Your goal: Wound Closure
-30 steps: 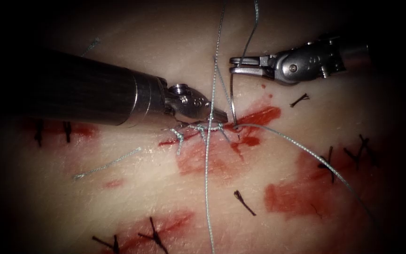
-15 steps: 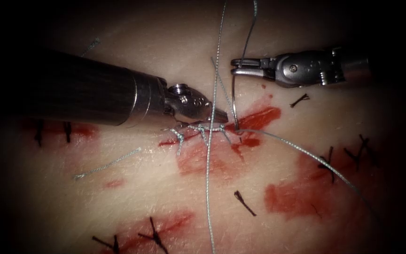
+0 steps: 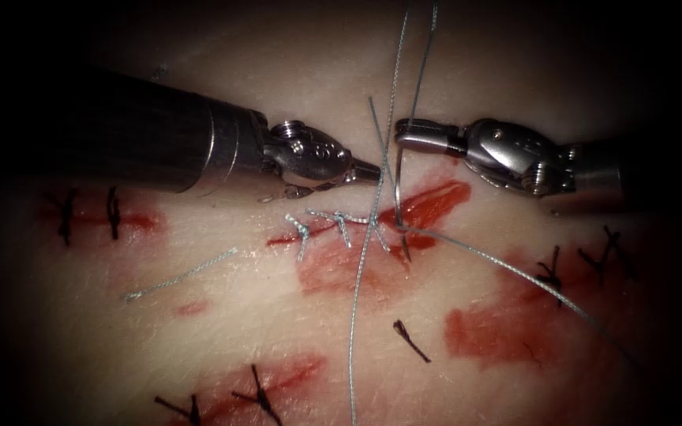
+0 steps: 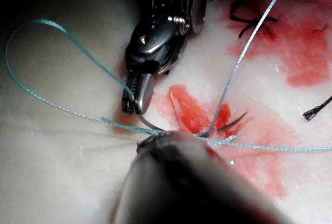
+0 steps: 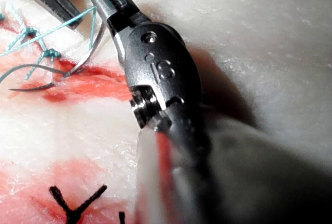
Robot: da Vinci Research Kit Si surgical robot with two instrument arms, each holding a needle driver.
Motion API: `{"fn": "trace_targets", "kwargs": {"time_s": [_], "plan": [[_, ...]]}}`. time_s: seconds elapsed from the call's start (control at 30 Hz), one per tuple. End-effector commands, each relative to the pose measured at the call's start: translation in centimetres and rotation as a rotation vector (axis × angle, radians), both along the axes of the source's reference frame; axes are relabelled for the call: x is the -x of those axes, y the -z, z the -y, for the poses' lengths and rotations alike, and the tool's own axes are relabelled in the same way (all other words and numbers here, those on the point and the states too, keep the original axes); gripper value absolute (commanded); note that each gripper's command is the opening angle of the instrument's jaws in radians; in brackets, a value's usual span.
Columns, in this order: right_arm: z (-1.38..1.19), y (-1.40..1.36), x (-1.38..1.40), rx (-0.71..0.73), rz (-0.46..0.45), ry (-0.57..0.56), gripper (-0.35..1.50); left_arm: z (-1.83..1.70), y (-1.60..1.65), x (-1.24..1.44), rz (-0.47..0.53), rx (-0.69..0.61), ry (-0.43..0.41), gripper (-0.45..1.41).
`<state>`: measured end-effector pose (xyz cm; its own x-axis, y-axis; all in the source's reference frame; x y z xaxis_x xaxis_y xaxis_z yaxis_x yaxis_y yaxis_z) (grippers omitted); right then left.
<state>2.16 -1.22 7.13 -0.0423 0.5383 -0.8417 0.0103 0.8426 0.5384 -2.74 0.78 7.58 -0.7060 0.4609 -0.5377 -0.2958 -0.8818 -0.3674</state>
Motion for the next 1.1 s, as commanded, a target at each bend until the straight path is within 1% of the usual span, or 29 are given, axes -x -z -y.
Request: {"fn": "trace_targets", "kwargs": {"time_s": [0.03,0.1,0.2,0.37,0.43,0.5,0.53,0.63,0.77,0.83,0.9,0.97,1.1], "plan": [[0.06,-0.02,-0.09,-0.027,0.0,-0.007,-0.35,0.0,-0.05,0.04,0.007,0.001,0.002,-0.45],[0.08,-0.04,-0.06,-0.094,0.004,-0.03,-0.35,-0.02,-0.02,0.03,0.014,0.007,-0.006,-0.45],[0.1,-0.04,-0.03,-0.158,0.004,-0.049,-0.35,-0.03,0.0,0.0,0.018,0.012,-0.009,-0.45],[0.12,-0.03,0.01,-0.286,0.007,-0.088,-0.35,-0.06,0.05,-0.1,0.024,0.025,-0.014,-0.45],[0.13,-0.03,0.03,-0.351,0.005,-0.105,-0.35,-0.14,0.12,-0.23,0.027,0.042,-0.01,-0.45],[0.14,-0.03,0.05,-0.385,0.005,-0.117,-0.35,-0.22,0.19,-0.35,0.028,0.058,-0.001,-0.45],[0.15,-0.04,0.06,-0.406,0.005,-0.129,-0.35,-0.29,0.26,-0.46,0.037,0.072,0.004,-0.45],[0.16,-0.04,0.07,-0.452,0.003,-0.147,-0.35,-0.32,0.36,-0.54,0.06,0.085,0.012,-0.45],[0.17,-0.02,0.08,-0.488,-0.001,-0.15,-0.35,-0.23,0.48,-0.52,0.123,0.078,-0.002,-0.45],[0.21,0.0,0.08,-0.511,-0.001,-0.151,-0.35,-0.13,0.56,-0.42,0.162,0.068,-0.042,-0.45],[0.23,0.02,0.07,-0.529,-0.003,-0.152,-0.35,-0.07,0.59,-0.33,0.176,0.065,-0.068,-0.45],[0.25,0.04,0.07,-0.547,-0.004,-0.153,-0.35,-0.04,0.59,-0.27,0.178,0.066,-0.072,-0.45],[0.27,0.06,0.07,-0.588,-0.006,-0.157,-0.35,-0.06,0.57,-0.26,0.19,0.078,-0.076,-0.45]]}}
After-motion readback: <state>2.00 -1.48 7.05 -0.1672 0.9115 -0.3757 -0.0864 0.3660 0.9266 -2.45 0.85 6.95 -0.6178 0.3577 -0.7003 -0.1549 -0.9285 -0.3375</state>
